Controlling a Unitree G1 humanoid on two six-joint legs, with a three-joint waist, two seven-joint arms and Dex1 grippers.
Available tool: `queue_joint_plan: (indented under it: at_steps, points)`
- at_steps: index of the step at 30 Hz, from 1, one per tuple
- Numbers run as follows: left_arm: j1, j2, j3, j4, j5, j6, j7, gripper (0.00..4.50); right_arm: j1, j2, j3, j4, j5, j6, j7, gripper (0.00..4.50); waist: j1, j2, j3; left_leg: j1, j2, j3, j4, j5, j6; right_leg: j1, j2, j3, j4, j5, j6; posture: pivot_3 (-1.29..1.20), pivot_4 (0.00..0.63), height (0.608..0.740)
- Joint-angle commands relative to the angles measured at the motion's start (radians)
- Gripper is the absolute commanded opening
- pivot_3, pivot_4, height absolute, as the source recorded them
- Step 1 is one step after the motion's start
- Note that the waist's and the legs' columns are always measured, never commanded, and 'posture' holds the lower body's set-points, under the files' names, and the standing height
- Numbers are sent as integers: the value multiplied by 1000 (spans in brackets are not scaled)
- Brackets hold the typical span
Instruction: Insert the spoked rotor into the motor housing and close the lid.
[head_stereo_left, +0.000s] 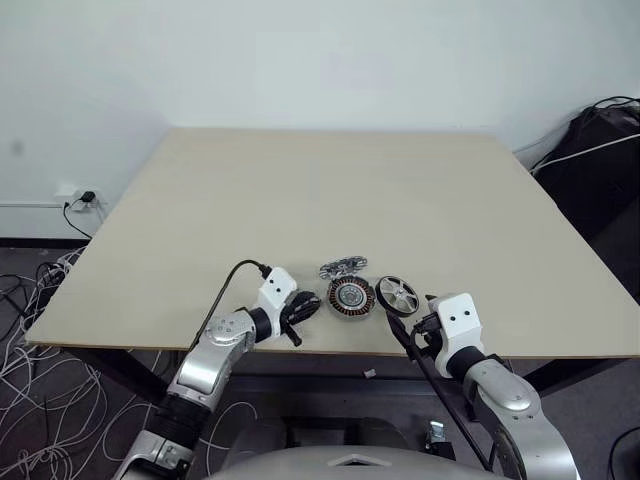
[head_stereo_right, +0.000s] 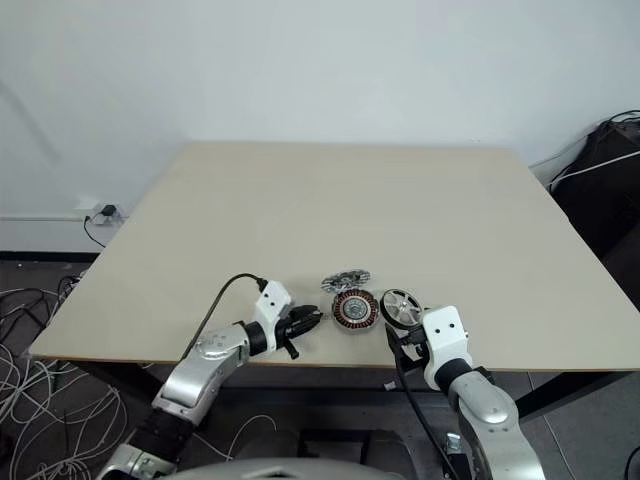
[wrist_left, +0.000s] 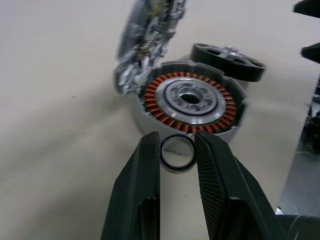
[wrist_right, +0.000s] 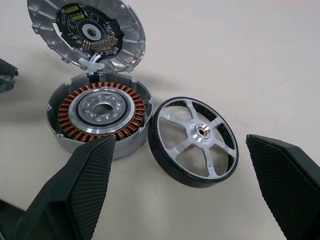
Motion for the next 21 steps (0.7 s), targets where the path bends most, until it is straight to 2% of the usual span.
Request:
queue_joint_plan:
  at_steps: [1, 8, 21]
  points:
    - [-50, -14, -32, -33, 5, 1, -23, 673, -13, 4, -5, -28, 0, -13, -12, 4500, 0, 0, 0, 0, 0, 0, 0, 0, 0, 0, 0, 0, 0, 0, 0, 0, 0, 740]
    - [-88, -68, -99, -5, 27, -20, -20, 673, -11, 7, -1, -32, 0, -12, -19, 4500, 1, 0, 0, 0, 0, 0, 0, 0, 1, 0, 0, 0, 0, 0, 0, 0, 0, 740]
    - [-107, -209, -155, 120, 166, -113, 175, 673, -9, 14, 5, -41, -1, -12, -31, 4500, 3, -1, 0, 0, 0, 0, 0, 3, 5, 1, 1, 0, -1, 0, 1, 0, 0, 740]
